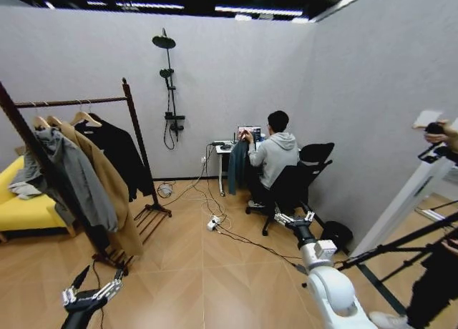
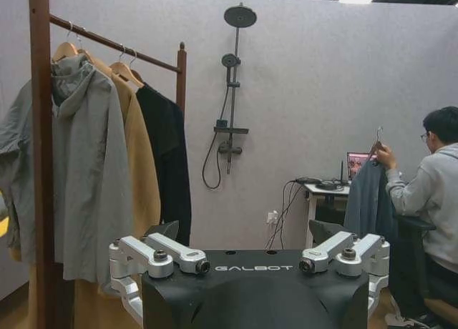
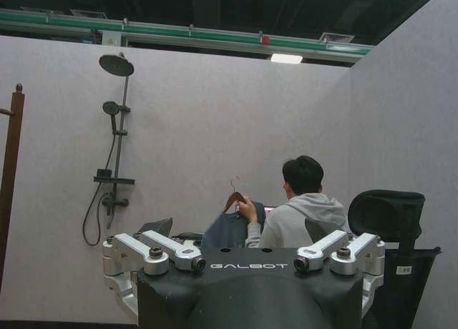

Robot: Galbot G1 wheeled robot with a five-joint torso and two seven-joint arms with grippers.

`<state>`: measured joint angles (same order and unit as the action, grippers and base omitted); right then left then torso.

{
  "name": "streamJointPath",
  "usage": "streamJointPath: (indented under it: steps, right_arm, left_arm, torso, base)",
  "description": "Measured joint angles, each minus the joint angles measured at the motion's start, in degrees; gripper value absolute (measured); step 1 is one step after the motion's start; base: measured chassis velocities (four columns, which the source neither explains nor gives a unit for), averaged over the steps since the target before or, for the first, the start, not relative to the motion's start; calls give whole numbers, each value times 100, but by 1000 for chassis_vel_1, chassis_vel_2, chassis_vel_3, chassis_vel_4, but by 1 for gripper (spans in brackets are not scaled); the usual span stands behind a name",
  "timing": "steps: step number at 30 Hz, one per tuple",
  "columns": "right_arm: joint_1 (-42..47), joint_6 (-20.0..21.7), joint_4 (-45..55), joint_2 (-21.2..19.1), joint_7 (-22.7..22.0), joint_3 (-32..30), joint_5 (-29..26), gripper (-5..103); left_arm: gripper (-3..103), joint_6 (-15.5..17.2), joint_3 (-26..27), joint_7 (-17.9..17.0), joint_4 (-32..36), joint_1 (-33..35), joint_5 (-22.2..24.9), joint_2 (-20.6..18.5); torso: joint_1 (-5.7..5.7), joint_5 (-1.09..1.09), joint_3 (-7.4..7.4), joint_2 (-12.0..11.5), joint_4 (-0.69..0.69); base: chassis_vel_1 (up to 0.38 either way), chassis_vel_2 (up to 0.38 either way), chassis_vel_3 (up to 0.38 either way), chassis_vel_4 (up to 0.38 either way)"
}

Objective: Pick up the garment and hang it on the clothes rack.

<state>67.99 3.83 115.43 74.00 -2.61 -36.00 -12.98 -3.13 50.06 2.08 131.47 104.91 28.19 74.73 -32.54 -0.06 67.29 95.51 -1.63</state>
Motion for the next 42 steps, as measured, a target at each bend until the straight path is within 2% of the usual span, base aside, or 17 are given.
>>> streamJointPath:
  steps: [2, 9, 14, 19, 37, 42]
  right_arm:
    - [-8, -11, -12, 7, 9, 10, 8, 100]
    - [-23, -23, -49, 70, 37, 135, 55, 100]
    - [16, -20, -22, 98, 37, 191, 76, 100]
    - [92, -17, 52, 106, 32, 200, 87, 100]
    - [251, -22, 263, 99, 19, 133, 73, 100]
    - [296, -19, 332, 103, 17, 132, 71, 100]
  left_arm:
    - [100, 0, 1, -2, 0, 0, 0, 0]
    - [100, 0, 0, 1, 0, -1, 0, 0]
    - [100, 0, 0, 1, 0, -2, 0, 0]
    - [100, 0, 0, 1, 0, -1, 0, 0]
    - [100, 0, 0, -1, 0, -1, 0, 0]
    - [100, 0, 0, -1, 0, -1, 0, 0]
  torso:
    - [0, 4, 0, 0, 3]
    - [-7, 9, 4, -5, -2]
    - [-11, 7, 5, -6, 3]
    - [-7, 5, 3, -5, 0]
    - [-4, 6, 2, -4, 3]
    - [-4, 5, 2, -3, 0]
  base:
    - [205, -71, -208, 232]
    - [45, -24, -78, 55]
    - [-58, 44, 84, -30]
    - [-9, 35, 30, -14]
    - [8, 11, 14, 12]
    - [0, 0, 0, 0]
